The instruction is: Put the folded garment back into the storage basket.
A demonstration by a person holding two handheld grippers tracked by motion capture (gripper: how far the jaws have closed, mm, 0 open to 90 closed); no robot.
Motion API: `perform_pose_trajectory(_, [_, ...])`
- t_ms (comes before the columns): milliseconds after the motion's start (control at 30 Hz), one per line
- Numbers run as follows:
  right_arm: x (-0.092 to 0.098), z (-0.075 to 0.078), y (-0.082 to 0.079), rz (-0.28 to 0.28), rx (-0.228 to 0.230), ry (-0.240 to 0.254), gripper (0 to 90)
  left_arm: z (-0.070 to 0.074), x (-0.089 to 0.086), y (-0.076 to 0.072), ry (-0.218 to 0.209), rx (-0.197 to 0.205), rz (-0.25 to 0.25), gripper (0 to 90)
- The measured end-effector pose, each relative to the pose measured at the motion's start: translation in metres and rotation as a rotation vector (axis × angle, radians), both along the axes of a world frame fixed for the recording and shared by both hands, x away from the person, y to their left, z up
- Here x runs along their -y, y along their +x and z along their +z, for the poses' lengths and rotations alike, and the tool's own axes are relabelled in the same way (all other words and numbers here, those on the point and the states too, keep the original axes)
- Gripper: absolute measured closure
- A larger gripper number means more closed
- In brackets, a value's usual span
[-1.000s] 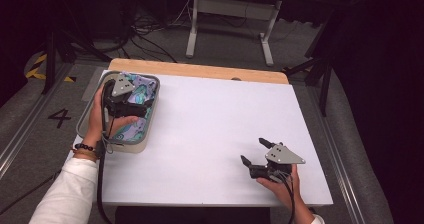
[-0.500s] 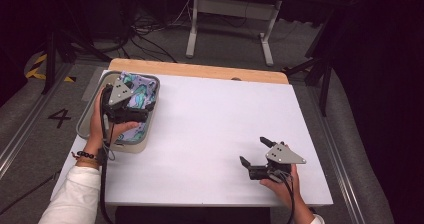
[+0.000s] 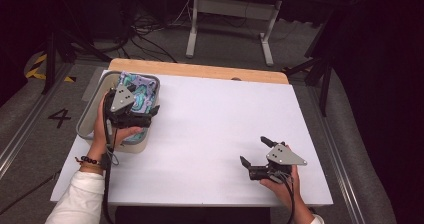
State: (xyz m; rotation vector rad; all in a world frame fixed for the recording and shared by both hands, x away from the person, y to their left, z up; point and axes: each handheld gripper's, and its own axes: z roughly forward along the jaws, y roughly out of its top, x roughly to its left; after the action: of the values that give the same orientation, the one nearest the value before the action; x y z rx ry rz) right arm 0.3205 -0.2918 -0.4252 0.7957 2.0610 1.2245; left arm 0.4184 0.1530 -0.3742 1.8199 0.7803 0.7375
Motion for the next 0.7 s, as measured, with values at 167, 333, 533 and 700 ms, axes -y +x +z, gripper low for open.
perform_pose_trajectory(167, [0.001, 0.002, -0.003, 0.0, 0.014, 0.0, 5.6, 0.0, 0.003, -0.006, -0.015, 0.02, 0.003, 4.7])
perform_pose_trajectory(333, [0.001, 0.004, -0.004, -0.002, 0.021, 0.002, 5.7, 0.002, 0.005, -0.013, -0.056, 0.036, -0.022, 4.8])
perform_pose_trajectory(533, [0.0, 0.005, -0.005, 0.001, 0.024, 0.002, 5.7, 0.003, 0.01, -0.02, -0.067, 0.047, -0.051, 4.6])
perform_pose_trajectory(700, [0.001, 0.005, -0.006, -0.002, 0.025, 0.005, 5.7, 0.002, 0.016, -0.024, -0.059, 0.049, -0.074, 4.6])
